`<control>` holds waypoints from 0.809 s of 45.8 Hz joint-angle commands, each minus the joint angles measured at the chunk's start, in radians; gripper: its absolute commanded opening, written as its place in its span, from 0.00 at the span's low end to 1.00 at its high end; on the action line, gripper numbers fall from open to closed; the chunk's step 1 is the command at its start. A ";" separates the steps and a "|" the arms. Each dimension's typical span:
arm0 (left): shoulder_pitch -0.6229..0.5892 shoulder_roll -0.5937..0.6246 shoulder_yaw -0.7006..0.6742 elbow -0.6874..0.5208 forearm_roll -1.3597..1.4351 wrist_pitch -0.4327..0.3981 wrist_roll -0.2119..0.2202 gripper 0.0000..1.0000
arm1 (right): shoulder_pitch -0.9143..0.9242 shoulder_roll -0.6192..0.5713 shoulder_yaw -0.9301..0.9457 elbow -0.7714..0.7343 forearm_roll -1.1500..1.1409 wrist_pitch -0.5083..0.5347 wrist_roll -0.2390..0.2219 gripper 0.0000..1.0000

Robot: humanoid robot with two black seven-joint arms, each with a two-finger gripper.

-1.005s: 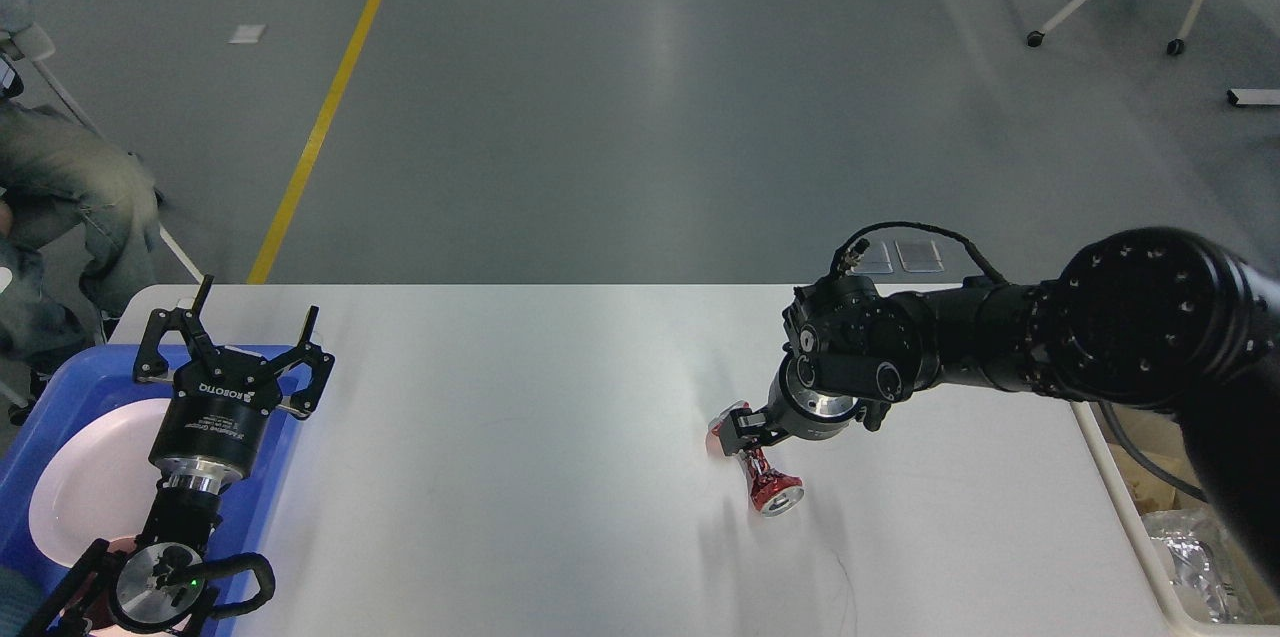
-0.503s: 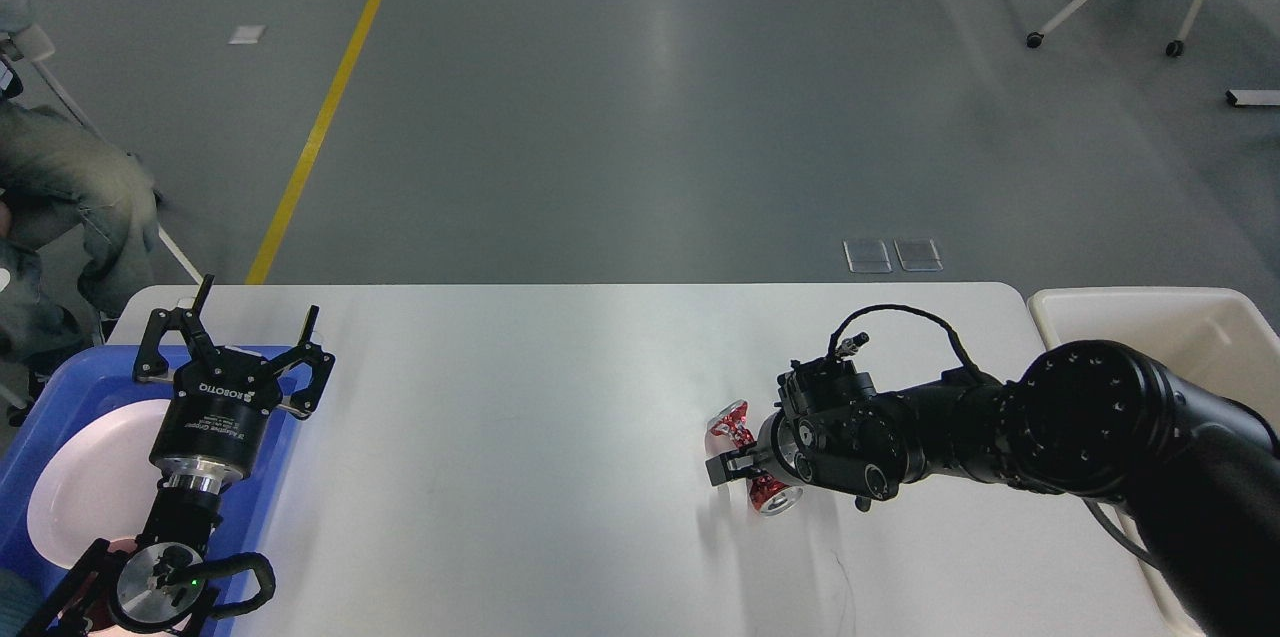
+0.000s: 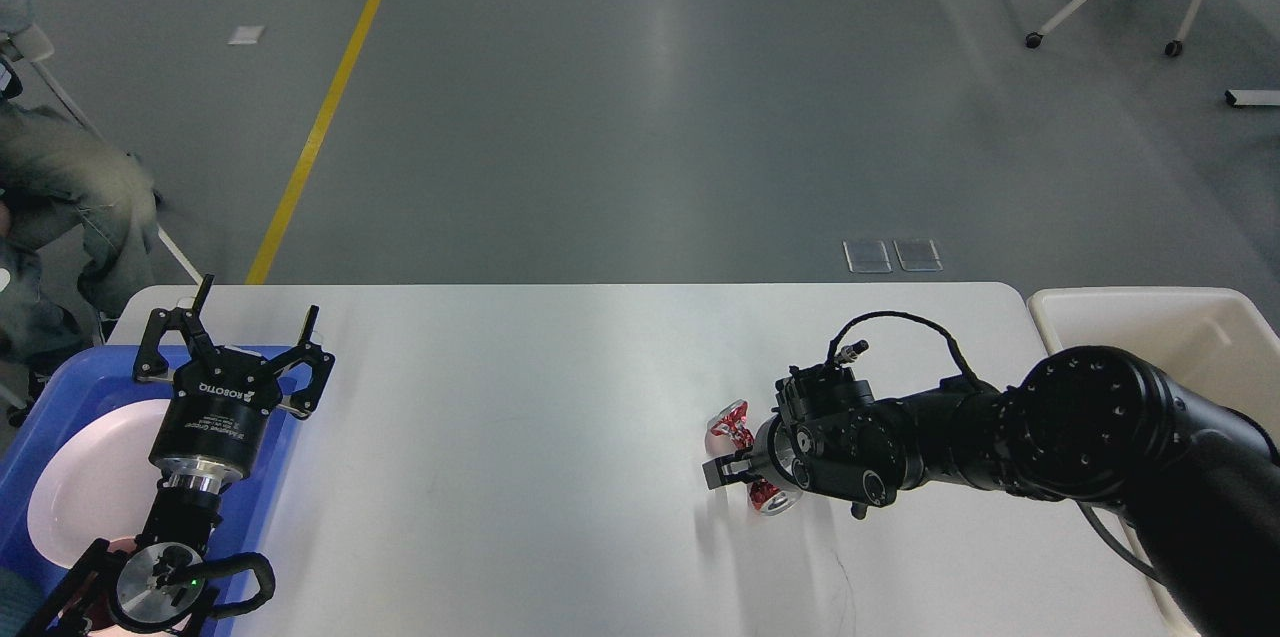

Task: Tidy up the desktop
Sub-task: 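Lower the right gripper onto the crushed red can and grasp it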

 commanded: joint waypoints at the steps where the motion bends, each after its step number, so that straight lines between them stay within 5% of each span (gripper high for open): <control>1: 0.000 0.000 0.000 0.000 0.000 0.000 0.000 0.96 | -0.006 0.002 -0.001 0.000 0.000 0.000 0.000 0.84; 9: 0.000 0.000 0.000 0.000 0.000 0.000 0.000 0.96 | -0.007 0.000 -0.001 -0.002 0.003 0.000 -0.002 0.68; 29: 0.000 0.000 0.000 0.000 0.000 0.000 0.000 0.96 | -0.006 -0.008 0.005 0.004 0.043 0.000 -0.005 0.00; 37: 0.000 0.000 0.000 0.000 0.000 0.000 0.000 0.96 | 0.011 -0.012 0.005 0.012 0.129 0.005 -0.005 0.00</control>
